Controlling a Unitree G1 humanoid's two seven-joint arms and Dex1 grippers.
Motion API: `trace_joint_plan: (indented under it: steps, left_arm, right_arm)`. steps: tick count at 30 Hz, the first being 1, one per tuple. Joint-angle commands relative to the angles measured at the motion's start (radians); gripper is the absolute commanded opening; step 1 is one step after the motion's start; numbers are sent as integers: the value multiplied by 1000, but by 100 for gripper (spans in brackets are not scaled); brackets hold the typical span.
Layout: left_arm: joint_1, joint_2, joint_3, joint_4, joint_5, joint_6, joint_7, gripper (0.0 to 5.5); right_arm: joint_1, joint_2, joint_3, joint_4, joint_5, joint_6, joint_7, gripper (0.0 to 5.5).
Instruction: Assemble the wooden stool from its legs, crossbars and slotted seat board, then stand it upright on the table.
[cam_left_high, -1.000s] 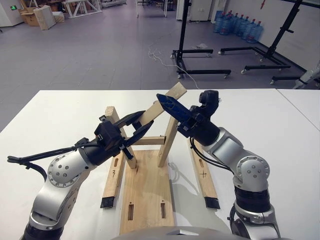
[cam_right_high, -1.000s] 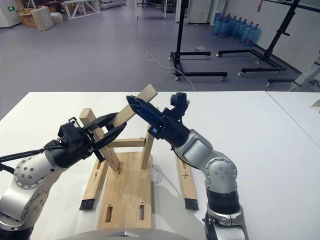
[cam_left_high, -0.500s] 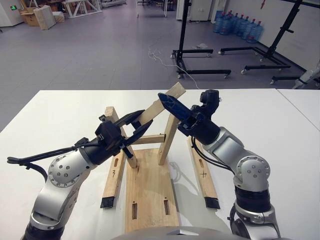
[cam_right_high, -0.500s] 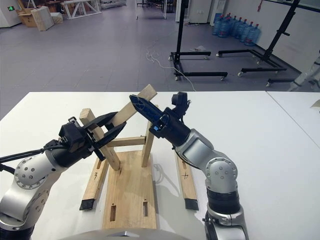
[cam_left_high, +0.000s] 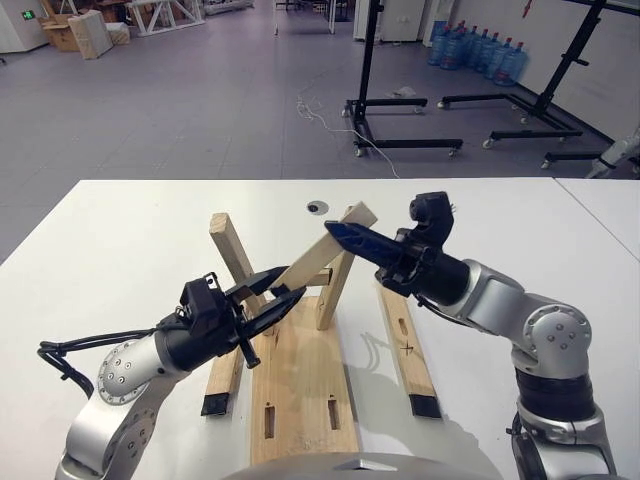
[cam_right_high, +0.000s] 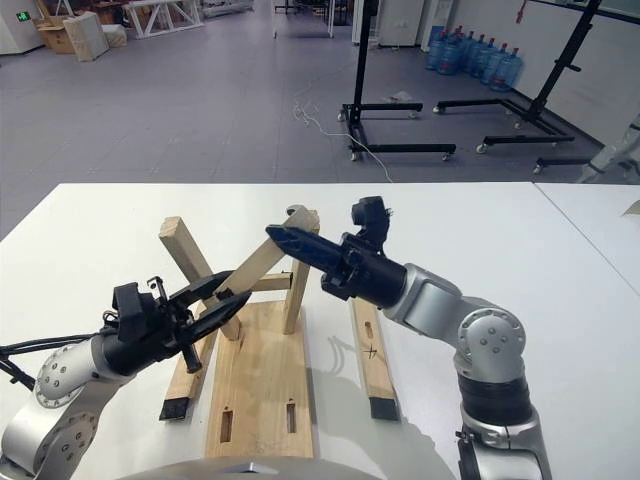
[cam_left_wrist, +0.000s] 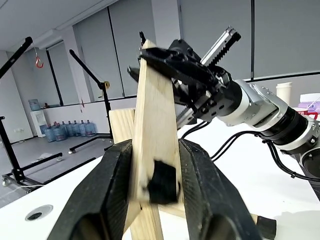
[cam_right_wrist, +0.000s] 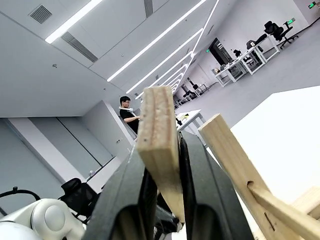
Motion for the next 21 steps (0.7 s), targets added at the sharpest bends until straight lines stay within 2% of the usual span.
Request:
trace_joint_plan:
  steps: [1,6,11,16,19,21]
  left_arm:
    - [64,19,-2,99,88,84,55,146]
    - [53,10,10,78,95,113,79,215]
    - [73,15,4,84,109,114,70,281]
    - [143,12,-6,105,154,84,61,281]
    - [199,-10,-9,87,190,66,95,281]
    - [250,-46,-10,60,205,56,142,281]
  right_arm:
    - [-82,43,-92,-36,127,-141,54,38]
    - [-85,22,-94,-26,136,-168,51,38]
    - [-58,-80,-169,65,112,-126,153,38]
    - [47,-199,-256,171,10,-63,302,38]
    - [131,-286,-307,225,17,8,300,38]
    - [257,-336,-311,261,61,94,261,38]
